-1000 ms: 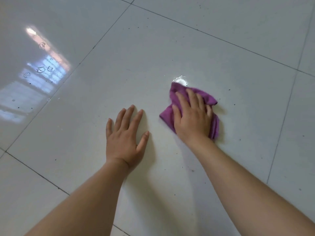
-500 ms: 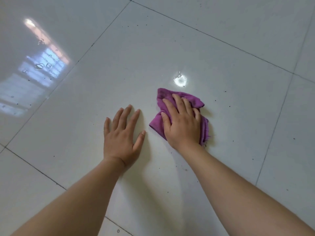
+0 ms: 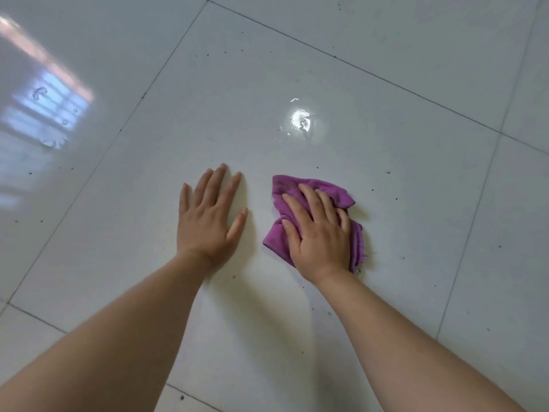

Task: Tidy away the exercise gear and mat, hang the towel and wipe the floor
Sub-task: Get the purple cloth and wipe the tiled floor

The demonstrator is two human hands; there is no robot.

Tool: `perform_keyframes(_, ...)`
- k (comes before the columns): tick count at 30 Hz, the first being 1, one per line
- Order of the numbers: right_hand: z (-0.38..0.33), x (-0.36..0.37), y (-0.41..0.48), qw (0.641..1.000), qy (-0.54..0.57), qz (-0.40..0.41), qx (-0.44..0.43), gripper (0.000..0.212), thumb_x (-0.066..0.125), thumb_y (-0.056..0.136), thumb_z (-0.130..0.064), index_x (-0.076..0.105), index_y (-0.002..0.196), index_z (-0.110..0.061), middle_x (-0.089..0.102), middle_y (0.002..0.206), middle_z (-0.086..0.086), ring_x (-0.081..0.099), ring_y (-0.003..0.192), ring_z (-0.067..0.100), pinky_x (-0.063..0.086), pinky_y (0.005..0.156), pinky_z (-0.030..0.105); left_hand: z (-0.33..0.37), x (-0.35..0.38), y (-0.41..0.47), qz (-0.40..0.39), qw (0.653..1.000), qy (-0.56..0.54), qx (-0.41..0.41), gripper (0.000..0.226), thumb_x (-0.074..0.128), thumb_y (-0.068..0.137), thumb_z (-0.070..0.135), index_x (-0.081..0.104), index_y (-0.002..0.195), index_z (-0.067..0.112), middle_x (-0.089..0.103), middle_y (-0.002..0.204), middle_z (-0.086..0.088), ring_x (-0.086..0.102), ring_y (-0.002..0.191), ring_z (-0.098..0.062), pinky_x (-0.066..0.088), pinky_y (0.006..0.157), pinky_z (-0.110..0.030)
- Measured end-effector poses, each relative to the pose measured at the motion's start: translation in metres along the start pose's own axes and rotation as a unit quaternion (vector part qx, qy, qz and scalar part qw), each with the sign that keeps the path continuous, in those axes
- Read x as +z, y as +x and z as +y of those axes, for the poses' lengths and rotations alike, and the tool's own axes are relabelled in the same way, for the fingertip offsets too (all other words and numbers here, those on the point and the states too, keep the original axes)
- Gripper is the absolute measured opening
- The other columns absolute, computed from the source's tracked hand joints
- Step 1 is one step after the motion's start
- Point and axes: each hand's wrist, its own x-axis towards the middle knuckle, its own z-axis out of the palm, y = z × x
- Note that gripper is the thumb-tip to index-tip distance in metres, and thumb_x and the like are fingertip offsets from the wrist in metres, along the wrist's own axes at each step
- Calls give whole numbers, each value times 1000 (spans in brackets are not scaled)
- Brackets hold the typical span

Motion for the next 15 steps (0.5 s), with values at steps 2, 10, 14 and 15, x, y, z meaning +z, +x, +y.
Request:
perform_keyframes(2,0,0,-1,1000,5,-5,2,42,38,91,-44,53,128,-31,47,141,-3,40,126,20,25,97,39,1,-2,0,-10,1000,-2,0,62,23,89,52,12,148,34,10,157,4,5,144,-16,0,115,-43)
perform_keyframes(10,1,9,30,990,-3,53,133,37,42,92,-42,53,126,-33,48,139,-4,41,127,23,28,95,44,0,3,2,8,1000,-6,-9,61,25,88,52,17,147,34,14,157,5,8,144,-16,0,115,-41)
perform_keyframes(14,-2,8,98,977,28,35,210,40,37,95,-43,46,133,-35,34,149,-5,26,137,22,18,103,46,-1,4,1,16,1000,-11,-11,62,26,87,53,20,146,35,16,156,6,11,143,-17,0,115,-40)
perform_keyframes(15,-4,9,115,981,29,17,192,42,34,96,-44,41,136,-36,30,151,-6,22,139,21,14,105,46,-1,3,1,18,1000,-12,-10,62,26,87,53,21,146,35,16,156,6,11,143,-17,0,115,-40)
